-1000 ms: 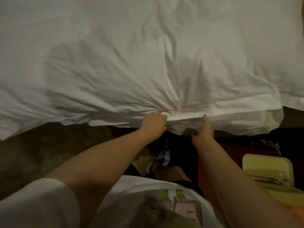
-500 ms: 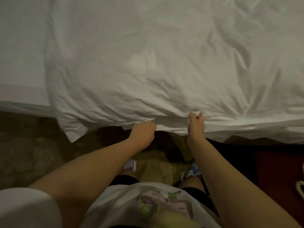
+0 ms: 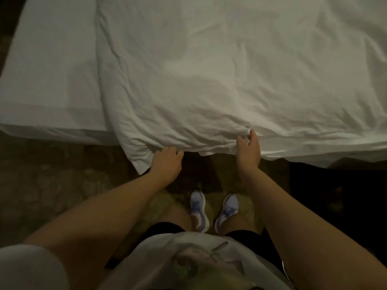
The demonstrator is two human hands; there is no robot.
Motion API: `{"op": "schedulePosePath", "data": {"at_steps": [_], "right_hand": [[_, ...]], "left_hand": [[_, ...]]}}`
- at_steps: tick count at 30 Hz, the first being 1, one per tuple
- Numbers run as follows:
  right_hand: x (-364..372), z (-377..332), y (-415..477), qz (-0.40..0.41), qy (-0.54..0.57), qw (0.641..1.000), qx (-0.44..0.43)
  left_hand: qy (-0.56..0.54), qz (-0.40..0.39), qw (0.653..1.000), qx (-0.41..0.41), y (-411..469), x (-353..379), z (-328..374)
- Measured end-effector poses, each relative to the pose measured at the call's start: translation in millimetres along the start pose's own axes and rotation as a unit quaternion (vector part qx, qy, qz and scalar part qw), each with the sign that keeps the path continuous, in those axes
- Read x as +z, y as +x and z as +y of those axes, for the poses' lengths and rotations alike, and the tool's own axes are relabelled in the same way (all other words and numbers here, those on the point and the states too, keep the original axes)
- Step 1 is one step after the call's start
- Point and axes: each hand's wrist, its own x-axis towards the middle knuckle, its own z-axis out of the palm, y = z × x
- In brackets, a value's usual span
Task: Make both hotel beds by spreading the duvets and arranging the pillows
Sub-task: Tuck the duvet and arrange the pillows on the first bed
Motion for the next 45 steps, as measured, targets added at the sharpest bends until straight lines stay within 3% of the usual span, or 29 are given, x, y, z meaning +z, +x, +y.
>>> {"op": "schedulePosePath", "data": {"at_steps": [6,10,13,15,20,23,28,33,37,45], "right_hand": [[37.0,2.1,-17.4,-0.01,0.006,1.0,-0.004],[73.1,-5.5,-31.2,0.027,0.023,0.999,0.0],[112.4,-4.7,-44.9,0.077,0.073,0.994,0.021],[145.1,4.3,-60.6,0.107,0.096,0.989,0.026],[227.3,45.9,-95.8,0.123,0.109,0.985,0.056],[261.1,70.2,-107.6,0.123,0.101,0.985,0.071],[304.6,96.2,-137.1,0.077,0.085,0.985,0.125],[323.3,89.7,-149.3,0.043,0.119,0.983,0.137],[321.9,79.5,-140.9,0.072,0.191,0.964,0.17],[316.5,71.7,-131.0,0.058,0.203,0.96,0.181]], "left_hand": [[0.016,0.025,1.0,0.008,-1.0,12.1,-33.2],[-0.007,0.038,0.999,0.01,0.0,33.2,-72.7],[-0.017,-0.006,1.0,0.002,6.6,51.7,-109.1],[0.031,-0.012,0.999,0.038,9.5,65.8,-132.1],[0.107,0.074,0.982,0.137,28.7,91.7,-174.9],[0.076,0.155,0.97,0.173,36.6,96.8,-190.4],[-0.067,0.121,0.963,0.233,27.1,105.7,-225.1],[-0.244,0.132,0.941,0.194,1.4,80.7,-231.4],[-0.243,0.122,0.943,0.191,-11.5,74.7,-232.1],[-0.265,0.12,0.946,0.141,-32.5,66.3,-224.1]]}}
